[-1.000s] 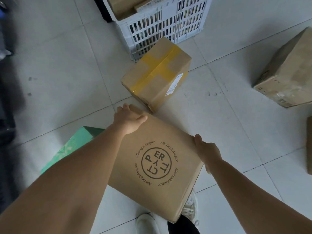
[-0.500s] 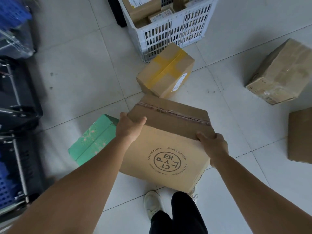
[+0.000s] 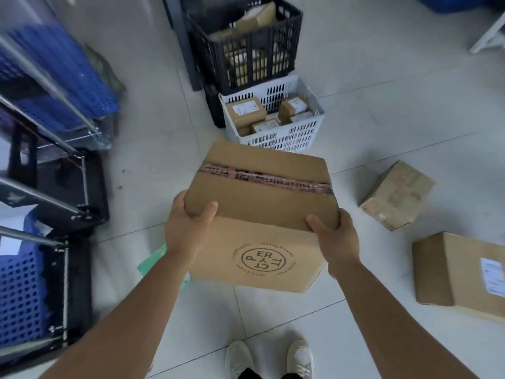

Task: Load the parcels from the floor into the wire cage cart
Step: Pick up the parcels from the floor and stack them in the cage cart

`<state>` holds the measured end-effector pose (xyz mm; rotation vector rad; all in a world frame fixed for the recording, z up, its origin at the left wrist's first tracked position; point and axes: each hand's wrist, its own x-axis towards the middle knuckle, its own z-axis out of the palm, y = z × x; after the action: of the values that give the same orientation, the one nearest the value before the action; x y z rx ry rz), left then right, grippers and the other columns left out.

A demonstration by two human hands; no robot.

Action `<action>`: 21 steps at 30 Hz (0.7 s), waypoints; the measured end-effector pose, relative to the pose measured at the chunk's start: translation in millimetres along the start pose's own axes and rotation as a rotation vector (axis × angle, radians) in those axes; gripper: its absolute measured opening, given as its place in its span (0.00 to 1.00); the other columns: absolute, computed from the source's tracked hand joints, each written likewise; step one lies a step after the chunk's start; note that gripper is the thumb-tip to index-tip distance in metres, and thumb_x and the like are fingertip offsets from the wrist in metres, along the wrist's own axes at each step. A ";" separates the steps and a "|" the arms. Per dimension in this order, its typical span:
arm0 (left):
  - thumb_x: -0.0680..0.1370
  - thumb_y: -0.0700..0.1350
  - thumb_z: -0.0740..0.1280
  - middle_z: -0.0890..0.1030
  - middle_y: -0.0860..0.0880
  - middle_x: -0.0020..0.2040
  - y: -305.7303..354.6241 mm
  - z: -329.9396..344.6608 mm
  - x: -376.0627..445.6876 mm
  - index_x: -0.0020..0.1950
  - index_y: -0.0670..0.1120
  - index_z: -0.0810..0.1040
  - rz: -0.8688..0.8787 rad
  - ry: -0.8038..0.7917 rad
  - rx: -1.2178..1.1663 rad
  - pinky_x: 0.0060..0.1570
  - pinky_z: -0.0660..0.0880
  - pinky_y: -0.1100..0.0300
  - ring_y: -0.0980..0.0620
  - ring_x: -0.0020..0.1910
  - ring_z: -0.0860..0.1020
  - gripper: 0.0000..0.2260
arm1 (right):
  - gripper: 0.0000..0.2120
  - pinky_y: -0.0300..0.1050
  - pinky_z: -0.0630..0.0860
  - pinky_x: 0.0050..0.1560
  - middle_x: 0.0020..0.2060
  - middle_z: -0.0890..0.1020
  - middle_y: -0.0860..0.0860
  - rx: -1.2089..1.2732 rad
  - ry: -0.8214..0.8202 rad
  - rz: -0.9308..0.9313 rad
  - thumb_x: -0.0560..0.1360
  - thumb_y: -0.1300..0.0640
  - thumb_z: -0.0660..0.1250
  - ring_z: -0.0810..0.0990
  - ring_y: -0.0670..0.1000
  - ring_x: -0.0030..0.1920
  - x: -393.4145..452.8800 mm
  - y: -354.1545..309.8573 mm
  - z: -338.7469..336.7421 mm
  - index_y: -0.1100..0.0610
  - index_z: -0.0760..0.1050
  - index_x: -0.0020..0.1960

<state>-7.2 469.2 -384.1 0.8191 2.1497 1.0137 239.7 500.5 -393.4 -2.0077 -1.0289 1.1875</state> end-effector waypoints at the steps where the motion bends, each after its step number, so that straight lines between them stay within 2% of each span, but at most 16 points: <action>1: 0.73 0.52 0.71 0.78 0.54 0.49 8.7 -10.3 -6.8 0.66 0.51 0.71 0.010 0.022 -0.020 0.49 0.73 0.59 0.50 0.48 0.77 0.22 | 0.17 0.51 0.78 0.50 0.46 0.78 0.43 0.011 0.000 -0.024 0.72 0.49 0.72 0.78 0.49 0.46 -8.2 -11.5 -5.1 0.45 0.67 0.54; 4: 0.73 0.51 0.71 0.78 0.53 0.49 31.6 -37.1 -27.0 0.65 0.52 0.71 0.024 0.064 -0.082 0.53 0.76 0.54 0.49 0.49 0.78 0.22 | 0.17 0.51 0.78 0.51 0.48 0.79 0.44 0.047 -0.014 -0.095 0.71 0.49 0.73 0.79 0.49 0.47 -30.1 -42.2 -20.6 0.44 0.68 0.54; 8: 0.73 0.52 0.72 0.78 0.56 0.46 54.5 -68.0 -56.7 0.63 0.53 0.71 0.055 0.148 -0.152 0.52 0.77 0.52 0.49 0.48 0.78 0.20 | 0.18 0.52 0.77 0.53 0.51 0.78 0.46 0.078 -0.048 -0.189 0.71 0.49 0.73 0.78 0.51 0.50 -57.5 -77.2 -40.6 0.43 0.67 0.54; 12: 0.73 0.53 0.71 0.78 0.57 0.45 71.8 -95.0 -95.3 0.61 0.52 0.72 0.076 0.230 -0.208 0.47 0.77 0.52 0.49 0.47 0.79 0.19 | 0.22 0.54 0.78 0.54 0.54 0.78 0.48 0.091 -0.097 -0.294 0.71 0.50 0.73 0.78 0.52 0.51 -84.6 -103.2 -65.5 0.48 0.69 0.61; 14: 0.73 0.52 0.71 0.77 0.59 0.44 81.5 -108.1 -119.3 0.59 0.53 0.71 0.091 0.284 -0.222 0.49 0.77 0.49 0.49 0.46 0.78 0.17 | 0.26 0.56 0.78 0.55 0.55 0.78 0.47 0.105 -0.121 -0.331 0.70 0.48 0.74 0.79 0.53 0.53 -99.2 -113.8 -78.3 0.48 0.69 0.64; 17: 0.73 0.52 0.71 0.77 0.60 0.45 94.7 -126.8 -159.7 0.58 0.56 0.71 0.110 0.364 -0.284 0.50 0.78 0.48 0.52 0.46 0.78 0.16 | 0.31 0.58 0.77 0.57 0.58 0.78 0.47 0.128 -0.174 -0.405 0.67 0.45 0.75 0.79 0.53 0.56 -126.3 -128.9 -98.6 0.47 0.68 0.67; 20: 0.72 0.52 0.71 0.77 0.60 0.47 107.3 -147.2 -205.3 0.58 0.57 0.70 0.142 0.443 -0.343 0.49 0.78 0.49 0.52 0.48 0.79 0.17 | 0.41 0.58 0.77 0.58 0.59 0.77 0.46 0.142 -0.234 -0.495 0.58 0.37 0.72 0.79 0.53 0.57 -156.4 -142.6 -120.2 0.45 0.67 0.69; 21: 0.72 0.52 0.71 0.77 0.60 0.47 111.7 -154.7 -220.9 0.58 0.57 0.70 0.148 0.475 -0.363 0.49 0.78 0.49 0.52 0.48 0.79 0.17 | 0.41 0.58 0.78 0.57 0.58 0.78 0.46 0.147 -0.257 -0.521 0.56 0.36 0.71 0.79 0.53 0.56 -166.3 -147.3 -127.3 0.44 0.68 0.68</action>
<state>44.7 295.9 -154.9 0.6083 2.1957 1.7585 255.8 426.7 -148.8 -1.3748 -1.4349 1.1996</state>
